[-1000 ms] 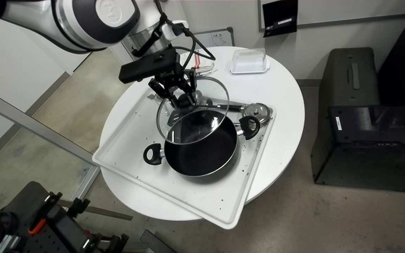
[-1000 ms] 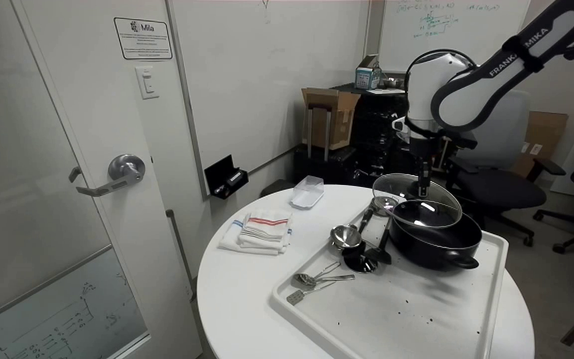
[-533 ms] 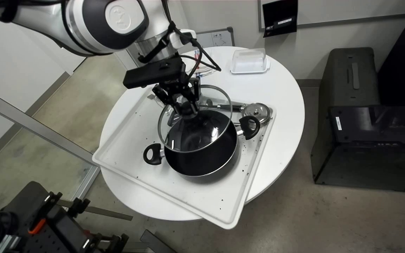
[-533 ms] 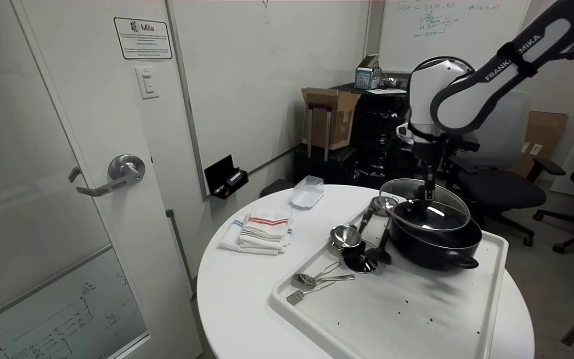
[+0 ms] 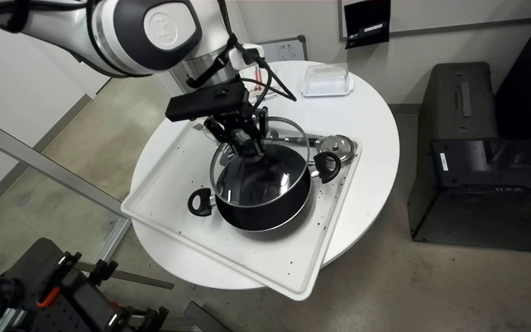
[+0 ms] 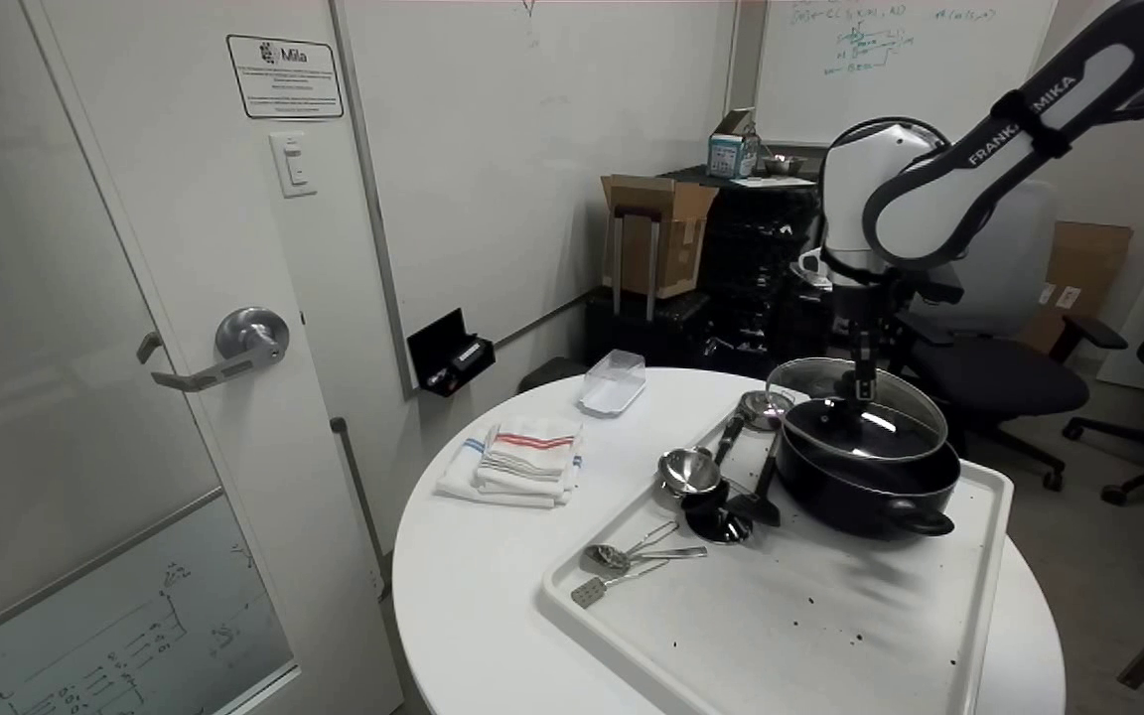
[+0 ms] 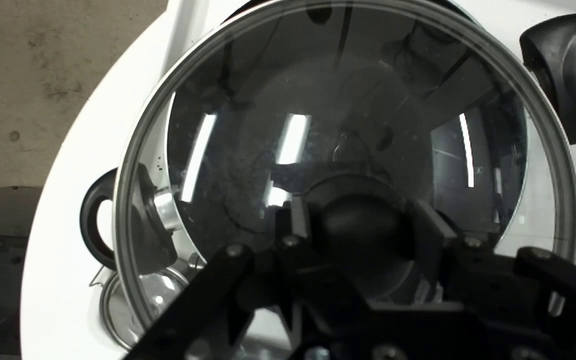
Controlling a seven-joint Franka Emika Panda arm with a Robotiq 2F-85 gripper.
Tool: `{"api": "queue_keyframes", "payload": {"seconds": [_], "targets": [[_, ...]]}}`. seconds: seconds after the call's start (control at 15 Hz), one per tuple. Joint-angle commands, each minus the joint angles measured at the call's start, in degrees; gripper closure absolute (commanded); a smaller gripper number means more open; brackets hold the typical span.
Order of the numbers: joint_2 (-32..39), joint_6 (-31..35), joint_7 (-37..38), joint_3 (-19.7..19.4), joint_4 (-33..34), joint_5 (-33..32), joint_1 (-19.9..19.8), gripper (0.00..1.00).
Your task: Put the lid on the pot
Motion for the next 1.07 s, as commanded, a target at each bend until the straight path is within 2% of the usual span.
{"api": "queue_keyframes", "payload": {"seconds": [0.0,1.0], "targets": [[-0.2,-0.3,0.2,-0.3,-0.5,0.7,-0.2,0.75],[1.8,1.2,-0.2,-0.9,-1.8,-0.1,-0.3,0.75]]}}
